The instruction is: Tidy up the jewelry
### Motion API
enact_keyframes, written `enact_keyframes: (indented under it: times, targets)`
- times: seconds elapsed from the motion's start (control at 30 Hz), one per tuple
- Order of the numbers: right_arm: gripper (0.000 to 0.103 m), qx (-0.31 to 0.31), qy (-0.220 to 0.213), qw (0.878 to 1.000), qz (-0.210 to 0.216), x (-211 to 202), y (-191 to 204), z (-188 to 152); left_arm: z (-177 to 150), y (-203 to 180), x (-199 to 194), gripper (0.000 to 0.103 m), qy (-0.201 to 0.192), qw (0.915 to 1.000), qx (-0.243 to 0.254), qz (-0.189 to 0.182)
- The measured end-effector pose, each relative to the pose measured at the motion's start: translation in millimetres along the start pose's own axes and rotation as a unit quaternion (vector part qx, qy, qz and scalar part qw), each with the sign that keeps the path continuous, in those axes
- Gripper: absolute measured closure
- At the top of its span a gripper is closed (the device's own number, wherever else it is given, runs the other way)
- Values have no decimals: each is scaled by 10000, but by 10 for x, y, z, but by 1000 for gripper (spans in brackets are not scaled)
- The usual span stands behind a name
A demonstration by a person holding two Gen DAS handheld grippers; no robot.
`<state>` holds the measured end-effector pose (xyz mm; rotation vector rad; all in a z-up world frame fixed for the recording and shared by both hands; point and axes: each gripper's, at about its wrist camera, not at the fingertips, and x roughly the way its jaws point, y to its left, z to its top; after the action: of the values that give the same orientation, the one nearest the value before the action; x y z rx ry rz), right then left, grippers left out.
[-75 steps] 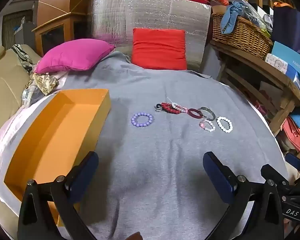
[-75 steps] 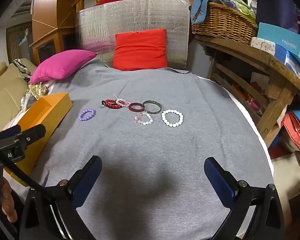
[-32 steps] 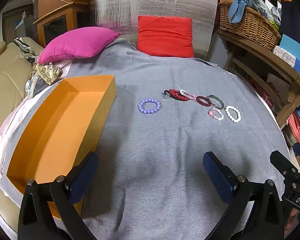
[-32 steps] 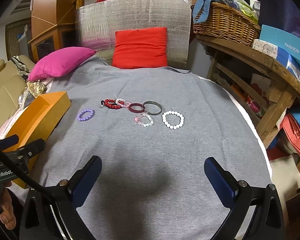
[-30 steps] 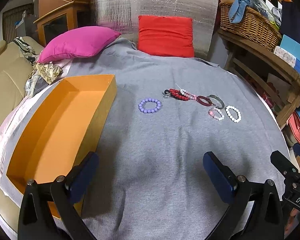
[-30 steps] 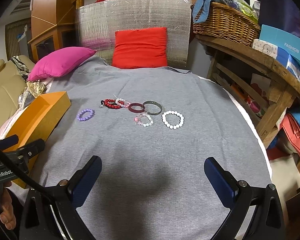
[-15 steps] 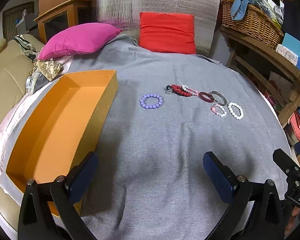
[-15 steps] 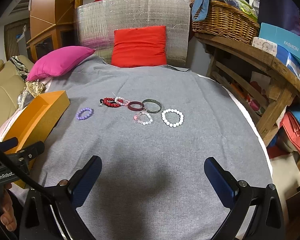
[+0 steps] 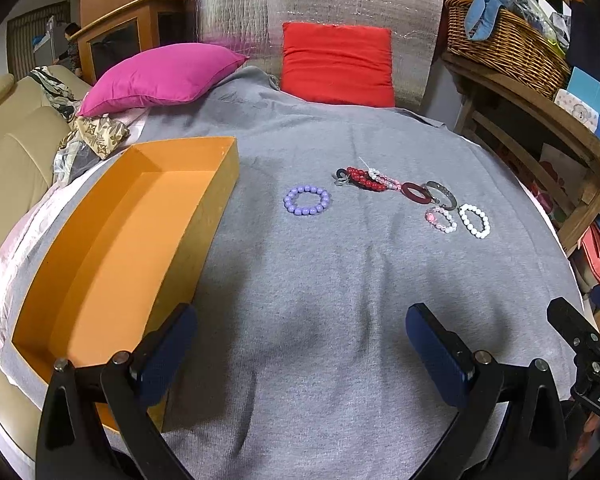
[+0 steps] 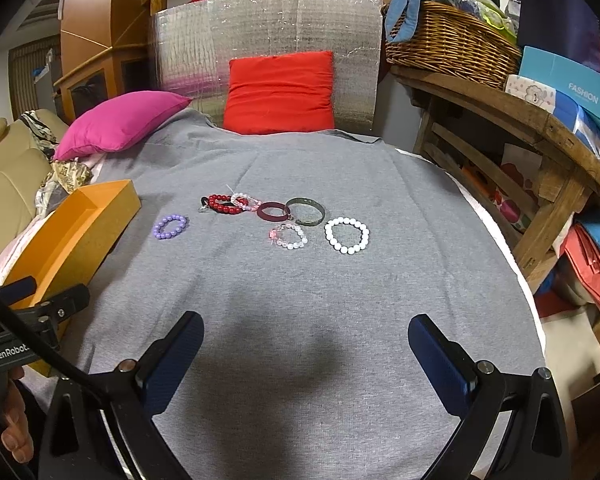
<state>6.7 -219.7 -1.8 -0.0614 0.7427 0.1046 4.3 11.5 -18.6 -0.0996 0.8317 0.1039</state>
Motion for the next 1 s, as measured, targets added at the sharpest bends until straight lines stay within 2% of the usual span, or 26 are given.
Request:
enact_keyframes:
  times: [0.77, 1.0]
  targets:
    - [0, -4, 22, 10000, 4, -8, 3, 4, -12, 12, 20, 0, 34, 10000, -6, 10]
    - [0, 120, 188, 9997, 14, 87, -93, -52, -74, 99, 171, 0, 214, 9997, -59, 37]
